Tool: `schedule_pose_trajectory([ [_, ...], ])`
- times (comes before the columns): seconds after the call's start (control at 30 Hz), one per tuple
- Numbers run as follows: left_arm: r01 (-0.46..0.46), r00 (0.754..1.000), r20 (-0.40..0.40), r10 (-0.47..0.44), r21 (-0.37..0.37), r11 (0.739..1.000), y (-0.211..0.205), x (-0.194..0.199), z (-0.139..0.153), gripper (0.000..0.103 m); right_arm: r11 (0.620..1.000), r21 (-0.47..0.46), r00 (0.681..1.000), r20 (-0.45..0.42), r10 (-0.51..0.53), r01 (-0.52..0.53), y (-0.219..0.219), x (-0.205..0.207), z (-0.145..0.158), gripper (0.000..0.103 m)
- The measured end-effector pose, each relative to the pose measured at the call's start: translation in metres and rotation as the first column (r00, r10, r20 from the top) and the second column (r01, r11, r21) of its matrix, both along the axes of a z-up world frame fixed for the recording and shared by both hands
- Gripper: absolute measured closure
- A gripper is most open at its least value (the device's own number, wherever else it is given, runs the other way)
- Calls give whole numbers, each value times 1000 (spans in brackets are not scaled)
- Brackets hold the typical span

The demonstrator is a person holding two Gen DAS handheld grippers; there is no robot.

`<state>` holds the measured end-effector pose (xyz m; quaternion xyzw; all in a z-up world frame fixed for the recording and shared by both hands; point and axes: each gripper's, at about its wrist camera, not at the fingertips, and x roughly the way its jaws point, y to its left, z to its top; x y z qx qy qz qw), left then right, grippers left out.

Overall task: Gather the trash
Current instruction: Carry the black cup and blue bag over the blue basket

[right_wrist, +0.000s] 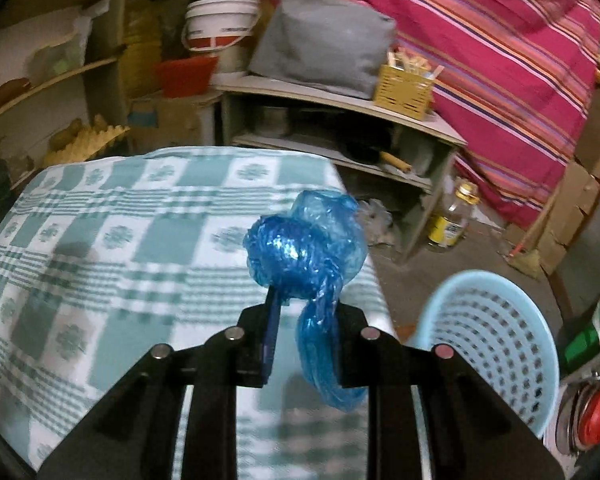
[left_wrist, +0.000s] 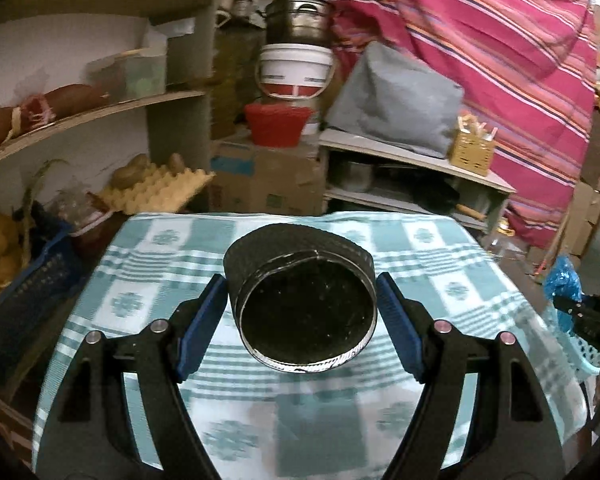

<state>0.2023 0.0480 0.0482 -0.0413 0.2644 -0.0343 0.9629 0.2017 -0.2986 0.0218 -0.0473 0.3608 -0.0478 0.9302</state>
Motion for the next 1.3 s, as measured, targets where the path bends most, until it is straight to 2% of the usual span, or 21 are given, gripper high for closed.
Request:
schedule_pose_trajectory([
  [0.2,34,999,-28,-35,-21,999,-36,-2,-6,29,998,17,998,10,-60,59,-36,-14,-11,81],
  [0.7,116,993,-19,-116,-14,993,-118,4,-4,29,987,42,986,55,-160,158,-103,-43,-13,81],
  [1.13,249,968,-11,-249,5,968,-201,-5,-9,29,957,102,959,53,-277,271,-174,-73,-20,81],
  [1.3,303,953,-10,-303,0,953,-233,-7,-12,29,945,131,947,82,-311,299,-193,-84,-13,81],
])
